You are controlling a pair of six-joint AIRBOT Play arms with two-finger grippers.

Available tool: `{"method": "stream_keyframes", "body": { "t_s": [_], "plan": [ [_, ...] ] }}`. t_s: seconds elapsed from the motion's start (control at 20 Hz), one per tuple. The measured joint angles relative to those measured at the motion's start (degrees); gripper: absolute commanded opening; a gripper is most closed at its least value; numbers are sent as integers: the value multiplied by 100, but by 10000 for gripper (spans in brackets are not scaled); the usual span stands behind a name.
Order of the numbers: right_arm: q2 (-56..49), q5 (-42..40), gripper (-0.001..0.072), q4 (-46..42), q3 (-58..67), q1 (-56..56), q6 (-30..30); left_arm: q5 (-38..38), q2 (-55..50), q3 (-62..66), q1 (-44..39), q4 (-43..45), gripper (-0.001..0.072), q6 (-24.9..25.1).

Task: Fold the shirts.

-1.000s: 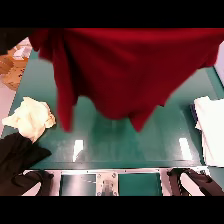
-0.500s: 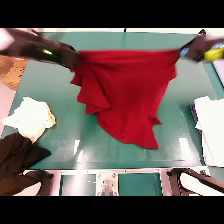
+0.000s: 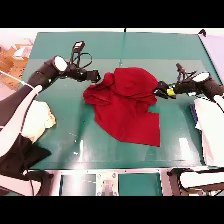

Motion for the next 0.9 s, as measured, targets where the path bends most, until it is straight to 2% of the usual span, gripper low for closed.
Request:
{"method": "stream_keyframes", "body": {
  "t_s": [0.1,0.3,0.4,0.45,0.6,0.9],
  "plan": [
    [-98,221,376,-87,223,-164,-144,-789,13,310,155,-42,701,-101],
    [-186,931,368,-297,743,-706,-286,-2625,304,483,345,-111,700,-715],
    [-249,1082,360,-352,866,-944,-310,-3121,509,131,258,-103,700,-1051],
    [-306,1073,323,-361,907,-1049,-317,-3222,610,-140,136,-138,700,-1191],
    [-586,1008,288,-319,970,-1174,-328,-2898,828,-1187,-496,-247,700,-1539],
    [-1207,688,290,35,1139,-1104,-330,-988,946,-2798,-2000,-804,700,-2173]
  ]
}}
